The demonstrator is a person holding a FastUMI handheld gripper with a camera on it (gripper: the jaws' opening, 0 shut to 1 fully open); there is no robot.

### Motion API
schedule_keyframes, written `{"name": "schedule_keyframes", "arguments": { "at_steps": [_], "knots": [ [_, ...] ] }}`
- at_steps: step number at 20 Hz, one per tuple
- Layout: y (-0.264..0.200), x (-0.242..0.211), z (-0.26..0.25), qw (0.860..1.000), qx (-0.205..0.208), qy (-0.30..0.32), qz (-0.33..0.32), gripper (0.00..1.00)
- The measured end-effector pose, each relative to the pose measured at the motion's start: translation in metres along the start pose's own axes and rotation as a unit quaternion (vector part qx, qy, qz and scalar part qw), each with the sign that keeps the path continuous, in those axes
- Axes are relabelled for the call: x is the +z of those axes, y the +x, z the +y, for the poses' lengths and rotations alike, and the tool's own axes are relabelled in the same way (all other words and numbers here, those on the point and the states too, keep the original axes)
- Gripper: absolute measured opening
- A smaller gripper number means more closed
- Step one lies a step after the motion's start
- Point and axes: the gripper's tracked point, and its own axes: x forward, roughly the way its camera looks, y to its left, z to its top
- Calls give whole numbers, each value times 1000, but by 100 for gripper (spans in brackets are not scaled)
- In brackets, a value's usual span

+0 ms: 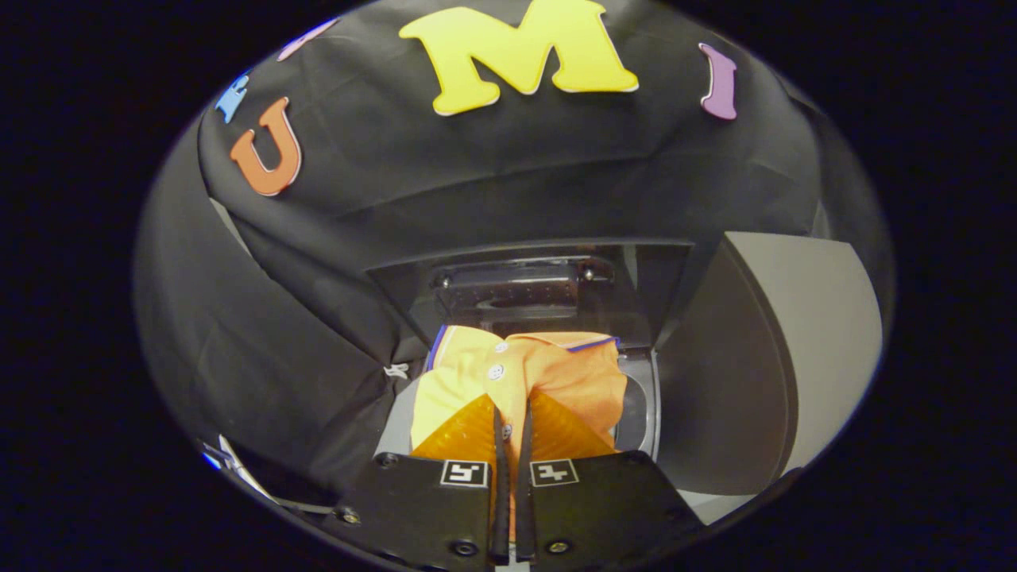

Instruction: Put the clothes into the washing machine and then close the washing machine lid.

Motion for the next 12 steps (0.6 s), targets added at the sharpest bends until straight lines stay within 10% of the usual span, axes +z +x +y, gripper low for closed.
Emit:
{"name": "schedule_keyframes", "arguments": {
  "at_steps": [12],
  "knots": [
    [89,-50,-3,995,-34,-5,96,7]
  ]
}}
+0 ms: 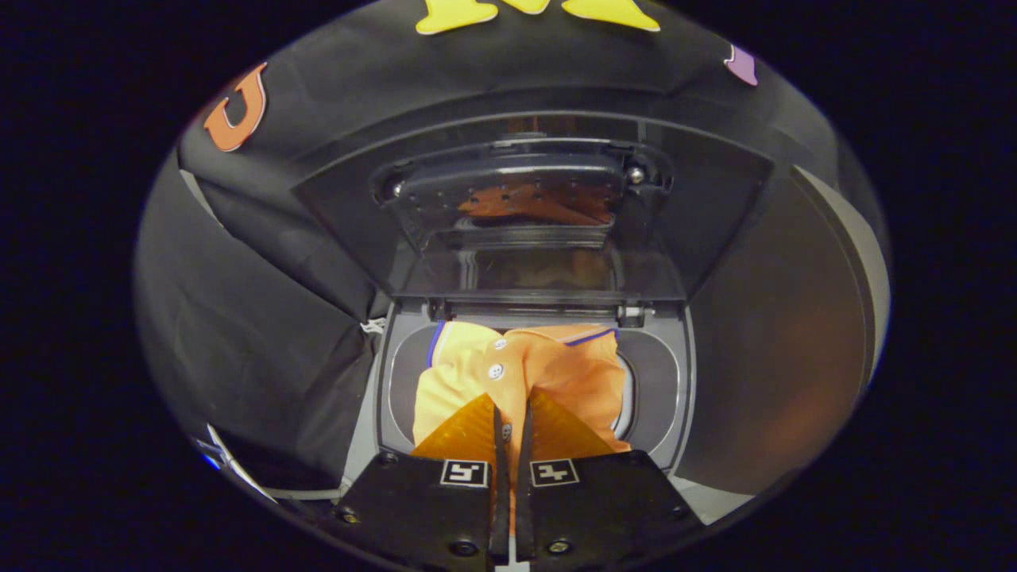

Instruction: Put the clothes into the washing machine and then close the washing machine lid.

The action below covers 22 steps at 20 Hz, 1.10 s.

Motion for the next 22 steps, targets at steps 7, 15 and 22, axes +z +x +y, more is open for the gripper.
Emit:
{"name": "schedule_keyframes", "arguments": {
  "at_steps": [7,15,22],
  "knots": [
    [12,-2,-2,1000,-13,1,14,7],
    [13,2,-9,1000,-12,8,-3,25],
    [4,6,-12,999,-28,-3,-25,78]
  ]
}}
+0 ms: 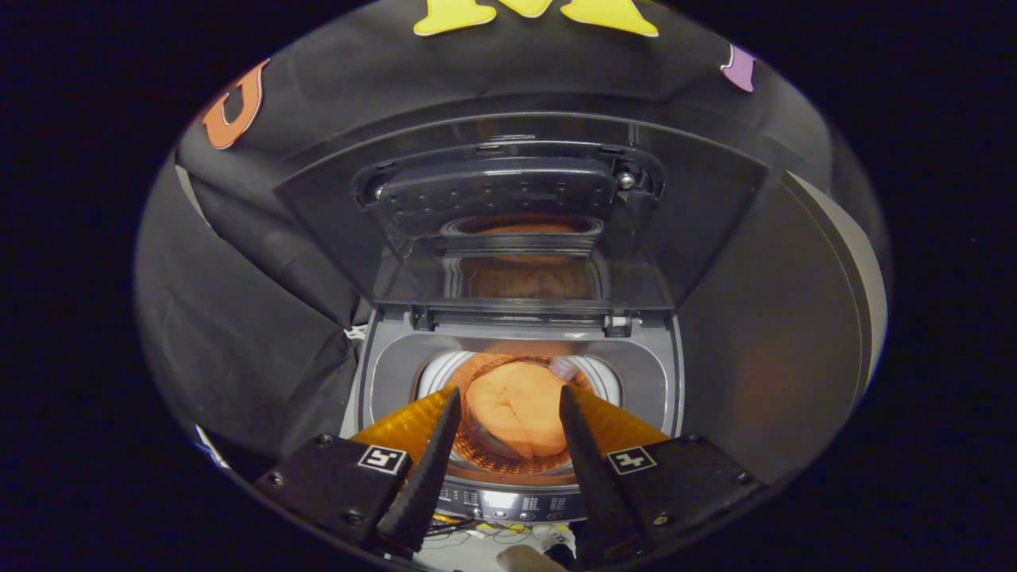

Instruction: Put the clothes into the washing machine and then close the washing machine lid.

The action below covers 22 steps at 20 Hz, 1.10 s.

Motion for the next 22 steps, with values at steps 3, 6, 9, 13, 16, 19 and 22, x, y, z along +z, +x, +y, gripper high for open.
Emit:
{"name": "schedule_keyframes", "arguments": {
  "at_steps": [3,6,9,13,16,19,22],
  "knots": [
    [-3,1,-1,1000,-5,-5,-7,78],
    [-12,15,-6,998,-21,-35,-45,78],
    [-29,24,-6,996,-22,-42,-69,78],
    [-48,30,-6,996,-17,-37,-81,78],
    [-61,35,-5,995,-10,-33,-89,78],
    [-76,47,-4,994,-3,-30,-103,78],
    [-92,64,1,992,13,-32,-121,78]
  ]
}}
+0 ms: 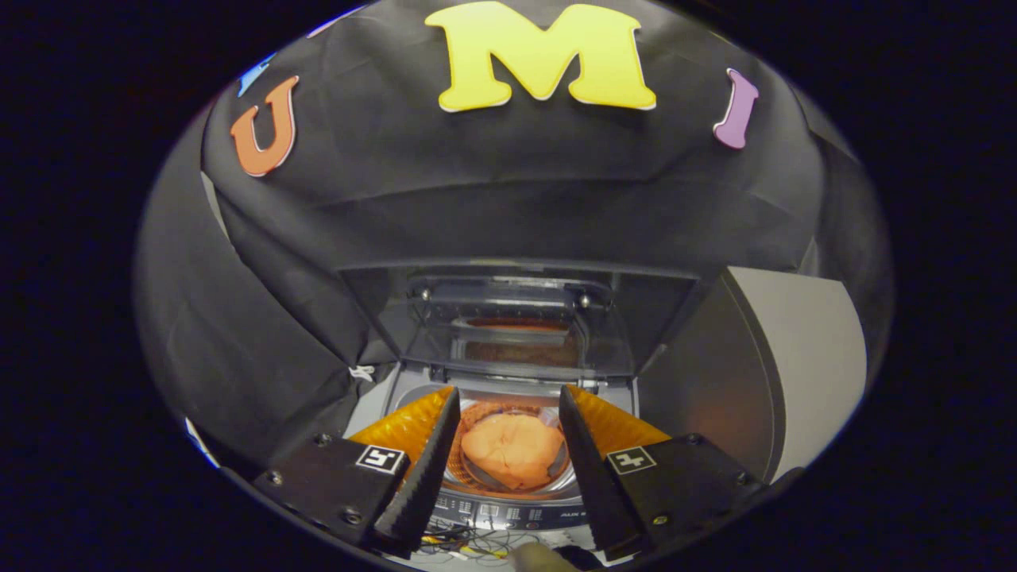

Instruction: Put the clothes into the washing machine and then close the washing machine lid.

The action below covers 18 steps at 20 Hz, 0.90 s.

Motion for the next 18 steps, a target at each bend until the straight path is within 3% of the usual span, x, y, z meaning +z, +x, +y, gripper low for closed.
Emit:
{"name": "schedule_keyframes", "arguments": {
  "at_steps": [9,18],
  "knots": [
    [-19,76,-3,998,-5,5,-68,78],
    [5,136,-1,996,-13,5,-93,78]
  ]
}}
